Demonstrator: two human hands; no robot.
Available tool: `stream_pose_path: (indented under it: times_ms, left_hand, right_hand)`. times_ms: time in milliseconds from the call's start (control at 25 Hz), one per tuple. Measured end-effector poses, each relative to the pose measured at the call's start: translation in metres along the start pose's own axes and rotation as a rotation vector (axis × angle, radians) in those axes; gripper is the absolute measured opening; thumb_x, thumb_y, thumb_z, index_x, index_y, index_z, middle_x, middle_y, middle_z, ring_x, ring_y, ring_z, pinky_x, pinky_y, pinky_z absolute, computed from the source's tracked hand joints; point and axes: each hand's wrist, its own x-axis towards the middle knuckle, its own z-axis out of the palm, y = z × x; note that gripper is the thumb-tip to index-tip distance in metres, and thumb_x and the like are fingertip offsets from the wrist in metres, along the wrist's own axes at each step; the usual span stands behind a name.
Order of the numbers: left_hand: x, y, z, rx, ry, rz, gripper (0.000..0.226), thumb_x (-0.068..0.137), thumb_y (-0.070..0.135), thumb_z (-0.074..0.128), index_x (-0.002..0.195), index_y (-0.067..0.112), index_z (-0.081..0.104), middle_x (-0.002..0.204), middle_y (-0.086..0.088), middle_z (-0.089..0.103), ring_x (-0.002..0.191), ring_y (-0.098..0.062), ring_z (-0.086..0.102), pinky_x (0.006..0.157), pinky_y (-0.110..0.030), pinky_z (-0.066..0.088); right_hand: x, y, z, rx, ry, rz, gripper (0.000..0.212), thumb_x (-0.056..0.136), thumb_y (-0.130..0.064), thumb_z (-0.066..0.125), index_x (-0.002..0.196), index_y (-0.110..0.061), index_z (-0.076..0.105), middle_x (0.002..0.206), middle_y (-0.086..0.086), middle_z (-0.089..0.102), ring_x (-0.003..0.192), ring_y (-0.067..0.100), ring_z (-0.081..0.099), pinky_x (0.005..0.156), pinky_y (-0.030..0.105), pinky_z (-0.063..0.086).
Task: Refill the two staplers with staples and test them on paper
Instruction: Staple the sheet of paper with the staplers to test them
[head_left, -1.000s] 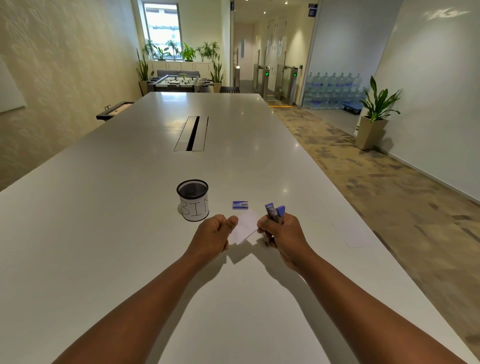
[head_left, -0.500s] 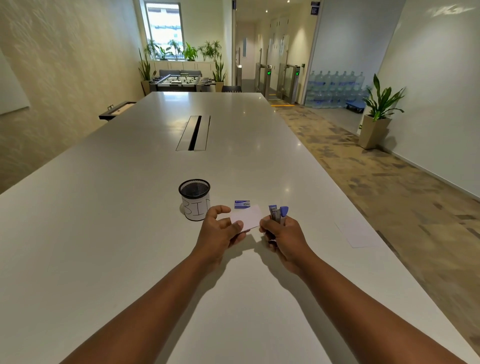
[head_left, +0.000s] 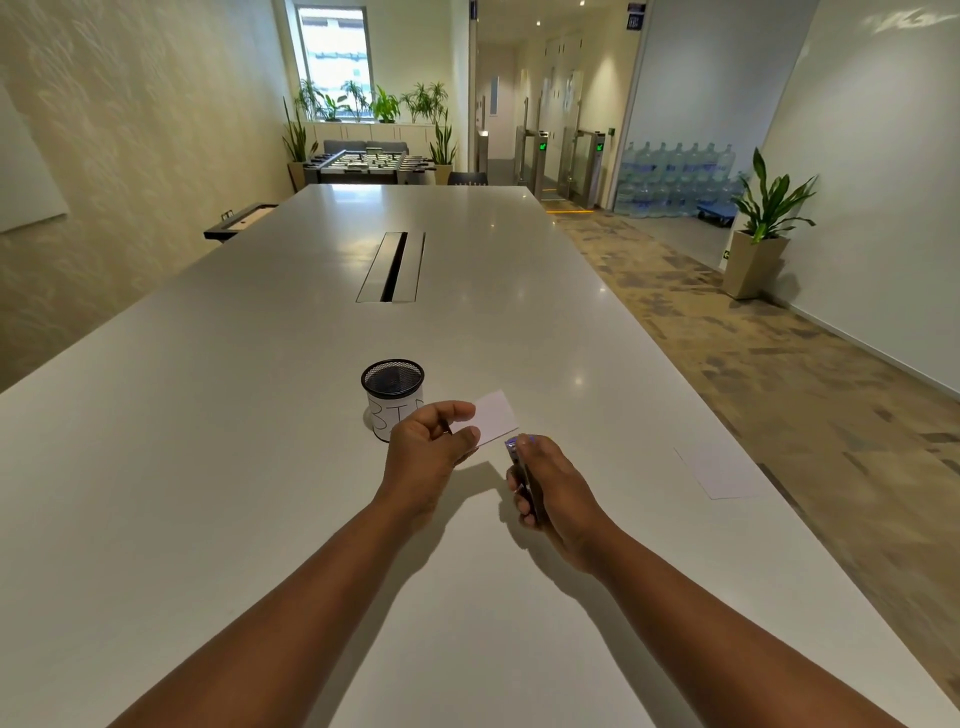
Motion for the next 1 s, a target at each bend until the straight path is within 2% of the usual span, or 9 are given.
stream_pose_path:
  times_ms: [80,200,280,360,480,560,680,840,1000]
  left_hand:
    - [-0.001,0.001,-0.001,0.068,0.014,0.033,0.027,0.086,-0.004,0.073,0.097,0.020,0.075,0.092,-0.011,0.067,0.088,-0.024,0.063,0.090,-0.046,0.058]
    - [-0.006,0.002,-0.002,0.093,-0.013,0.045,0.028,0.084,-0.004,0.074,0.091,0.023,0.077,0.085,0.002,0.076,0.086,-0.018,0.069,0.087,-0.042,0.060]
    - [-0.009,0.002,-0.002,0.139,-0.061,0.048,0.027,0.083,-0.002,0.076,0.090,0.024,0.078,0.077,0.005,0.073,0.080,-0.019,0.067,0.084,-0.040,0.061]
    - [-0.011,0.002,0.000,0.182,-0.083,0.058,0.022,0.085,0.001,0.077,0.093,0.022,0.077,0.072,0.008,0.069,0.075,-0.021,0.063,0.084,-0.041,0.061]
    - [-0.012,0.003,0.001,0.213,-0.080,0.062,0.023,0.096,0.002,0.065,0.098,0.022,0.076,0.098,0.006,0.078,0.095,-0.018,0.073,0.086,-0.036,0.062]
    - [-0.013,0.004,0.000,0.240,-0.081,0.065,0.030,0.100,0.002,0.058,0.097,0.025,0.076,0.108,0.005,0.077,0.100,-0.010,0.072,0.083,-0.029,0.062]
    - [-0.013,0.005,-0.001,0.239,-0.081,0.076,0.032,0.100,0.002,0.057,0.095,0.026,0.076,0.106,0.008,0.077,0.095,-0.003,0.072,0.078,-0.023,0.060]
    - [-0.014,0.004,-0.003,0.231,-0.072,0.078,0.032,0.100,0.001,0.057,0.097,0.026,0.076,0.105,0.008,0.077,0.096,-0.007,0.072,0.084,-0.026,0.060]
    - [-0.016,-0.001,-0.001,0.245,-0.059,0.082,0.028,0.100,0.004,0.058,0.101,0.024,0.077,0.106,0.004,0.078,0.100,-0.012,0.072,0.086,-0.028,0.059]
  right_hand:
    - [-0.001,-0.002,0.005,0.041,-0.022,-0.025,0.019,0.100,-0.043,0.058,0.103,-0.025,0.062,0.086,0.000,0.062,0.065,0.013,0.053,0.055,0.026,0.043]
    - [-0.001,-0.006,0.007,0.104,-0.022,-0.025,0.012,0.096,-0.034,0.066,0.102,-0.023,0.067,0.096,-0.002,0.066,0.081,0.014,0.061,0.066,0.029,0.053]
    - [0.000,-0.007,0.009,0.125,-0.021,-0.022,0.024,0.091,-0.032,0.072,0.111,-0.020,0.069,0.095,-0.001,0.068,0.086,0.015,0.062,0.071,0.030,0.055]
    - [0.002,-0.010,0.012,0.125,-0.029,-0.040,0.044,0.082,-0.034,0.077,0.122,-0.016,0.067,0.092,0.000,0.069,0.085,0.015,0.062,0.072,0.031,0.055]
    - [0.005,-0.012,0.015,0.124,-0.028,-0.056,0.057,0.075,-0.035,0.079,0.127,-0.015,0.065,0.095,0.005,0.068,0.087,0.019,0.062,0.075,0.031,0.056]
    - [0.006,-0.011,0.017,0.137,-0.032,-0.056,0.054,0.076,-0.035,0.078,0.126,-0.016,0.065,0.099,0.009,0.068,0.088,0.020,0.063,0.076,0.032,0.057]
    - [0.008,-0.009,0.019,0.144,-0.022,-0.054,0.045,0.075,-0.038,0.078,0.116,-0.021,0.070,0.095,0.004,0.072,0.085,0.017,0.066,0.073,0.030,0.058]
    - [0.011,-0.007,0.021,0.146,-0.006,-0.048,0.036,0.080,-0.034,0.078,0.113,-0.020,0.072,0.091,0.001,0.076,0.081,0.013,0.068,0.071,0.030,0.057]
    - [0.015,-0.003,0.022,0.084,0.106,-0.086,0.021,0.089,-0.026,0.074,0.108,-0.017,0.073,0.085,0.002,0.078,0.071,0.012,0.069,0.067,0.025,0.055]
